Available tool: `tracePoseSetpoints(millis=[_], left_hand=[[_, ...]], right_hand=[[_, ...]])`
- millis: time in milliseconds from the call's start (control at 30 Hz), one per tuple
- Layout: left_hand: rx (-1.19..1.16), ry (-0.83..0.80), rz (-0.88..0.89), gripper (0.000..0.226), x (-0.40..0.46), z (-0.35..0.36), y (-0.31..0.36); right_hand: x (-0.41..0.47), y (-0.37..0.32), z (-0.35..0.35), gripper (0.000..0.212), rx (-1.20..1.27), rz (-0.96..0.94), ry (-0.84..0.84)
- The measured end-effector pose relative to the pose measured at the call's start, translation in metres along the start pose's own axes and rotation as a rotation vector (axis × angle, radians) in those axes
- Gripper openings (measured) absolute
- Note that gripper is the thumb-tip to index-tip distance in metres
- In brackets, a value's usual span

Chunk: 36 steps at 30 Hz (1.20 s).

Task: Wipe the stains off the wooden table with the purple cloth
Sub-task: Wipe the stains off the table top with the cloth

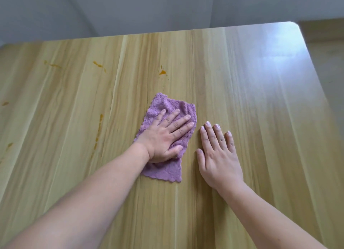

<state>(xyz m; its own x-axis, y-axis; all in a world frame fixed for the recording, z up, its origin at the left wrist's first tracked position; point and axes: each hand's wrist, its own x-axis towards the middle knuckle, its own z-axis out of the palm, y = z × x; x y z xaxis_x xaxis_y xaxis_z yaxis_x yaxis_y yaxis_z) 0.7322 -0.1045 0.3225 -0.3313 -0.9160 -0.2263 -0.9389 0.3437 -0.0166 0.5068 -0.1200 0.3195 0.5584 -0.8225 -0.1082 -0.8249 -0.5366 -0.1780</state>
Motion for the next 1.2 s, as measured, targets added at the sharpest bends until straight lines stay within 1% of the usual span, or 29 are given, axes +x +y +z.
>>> tracePoseSetpoints(millis=[33,67,100,167,200,233,267,333,400,433,500,533,567,600,633,667,700,733,800,833,867,900,933,967,1000,1100,1133,1167,1200], left_hand=[[-0.002,0.012,-0.009,0.072,0.003,0.001,-0.003],[-0.033,0.042,-0.092,0.07,0.005,0.002,-0.003],[-0.094,0.084,-0.262,0.068,0.007,0.004,0.0],[-0.242,0.194,-0.789,0.066,0.01,0.005,0.005],[-0.294,0.23,-1.011,0.065,0.013,0.004,0.007],[-0.319,0.246,-1.139,0.065,0.019,0.002,0.006],[-0.329,0.243,-1.186,0.065,0.022,0.001,0.006],[-0.32,0.214,-1.171,0.067,0.024,-0.001,0.004],[-0.265,0.177,-1.059,0.072,0.021,0.0,0.003],[-0.234,0.155,-0.931,0.075,0.019,0.0,0.002],[-0.153,0.093,-0.528,0.081,0.019,-0.001,-0.006],[-0.092,0.06,-0.323,0.082,0.021,-0.003,-0.013],[-0.048,0.04,-0.177,0.082,0.023,-0.004,-0.019],[-0.031,0.038,-0.105,0.08,0.024,-0.004,-0.024],[-0.037,0.05,-0.093,0.077,0.025,-0.002,-0.026],[-0.06,0.074,-0.137,0.074,0.026,-0.001,-0.027],[-0.106,0.107,-0.243,0.07,0.027,0.0,-0.027],[-0.17,0.155,-0.419,0.067,0.029,0.001,-0.028],[-0.259,0.256,-0.832,0.063,0.034,0.0,-0.031],[-0.267,0.282,-0.964,0.063,0.037,0.0,-0.034],[-0.271,0.289,-1.024,0.064,0.04,0.0,-0.036],[-0.28,0.281,-1.027,0.068,0.041,0.0,-0.037],[-0.284,0.27,-0.989,0.074,0.041,0.001,-0.038],[-0.272,0.255,-0.911,0.081,0.04,0.0,-0.037],[-0.242,0.228,-0.783,0.088,0.038,-0.002,-0.036],[-0.067,0.1,-0.239,0.099,0.037,-0.003,-0.04],[-0.033,0.082,-0.134,0.098,0.039,-0.003,-0.042],[-0.038,0.079,-0.096,0.094,0.041,-0.005,-0.046],[-0.063,0.088,-0.108,0.088,0.042,-0.005,-0.047]], right_hand=[[0.0,0.0,0.0,0.062,0.007,0.001,0.005],[0.001,0.0,0.0,0.062,0.014,0.003,0.009],[0.001,0.0,0.001,0.062,0.021,0.005,0.012],[0.0,0.0,0.002,0.062,0.029,-0.002,0.015],[-0.001,0.0,0.002,0.062,0.033,0.0,0.022],[0.0,0.001,0.001,0.062,0.038,0.003,0.036],[0.0,0.001,0.0,0.062,0.045,0.002,0.046],[0.003,-0.001,-0.002,0.061,0.08,0.007,0.07],[0.013,-0.004,-0.007,0.052,0.158,0.059,0.142],[0.022,-0.005,-0.011,0.043,0.211,0.101,0.193],[0.05,-0.006,-0.02,0.031,0.288,0.158,0.271],[0.067,-0.005,-0.025,0.032,0.313,0.167,0.297],[0.083,-0.003,-0.028,0.035,0.327,0.168,0.307],[0.098,0.001,-0.031,0.039,0.325,0.166,0.305],[0.112,0.005,-0.033,0.043,0.31,0.162,0.295],[0.125,0.009,-0.034,0.047,0.293,0.153,0.277],[0.137,0.014,-0.034,0.051,0.274,0.14,0.244],[0.148,0.018,-0.033,0.056,0.247,0.12,0.195],[0.164,0.024,-0.028,0.06,0.18,0.086,0.104],[0.169,0.027,-0.025,0.06,0.147,0.077,0.073],[0.173,0.028,-0.021,0.06,0.114,0.068,0.05],[0.175,0.027,-0.018,0.06,0.081,0.062,0.034],[0.176,0.027,-0.016,0.06,0.05,0.064,0.032],[0.176,0.028,-0.015,0.061,0.032,0.071,0.036],[0.175,0.029,-0.014,0.062,0.022,0.076,0.035],[0.174,0.029,-0.014,0.062,0.006,0.076,0.025],[0.174,0.029,-0.014,0.063,0.003,0.079,0.032],[0.176,0.029,-0.014,0.063,0.004,0.083,0.038],[0.177,0.028,-0.014,0.063,0.004,0.086,0.04]])
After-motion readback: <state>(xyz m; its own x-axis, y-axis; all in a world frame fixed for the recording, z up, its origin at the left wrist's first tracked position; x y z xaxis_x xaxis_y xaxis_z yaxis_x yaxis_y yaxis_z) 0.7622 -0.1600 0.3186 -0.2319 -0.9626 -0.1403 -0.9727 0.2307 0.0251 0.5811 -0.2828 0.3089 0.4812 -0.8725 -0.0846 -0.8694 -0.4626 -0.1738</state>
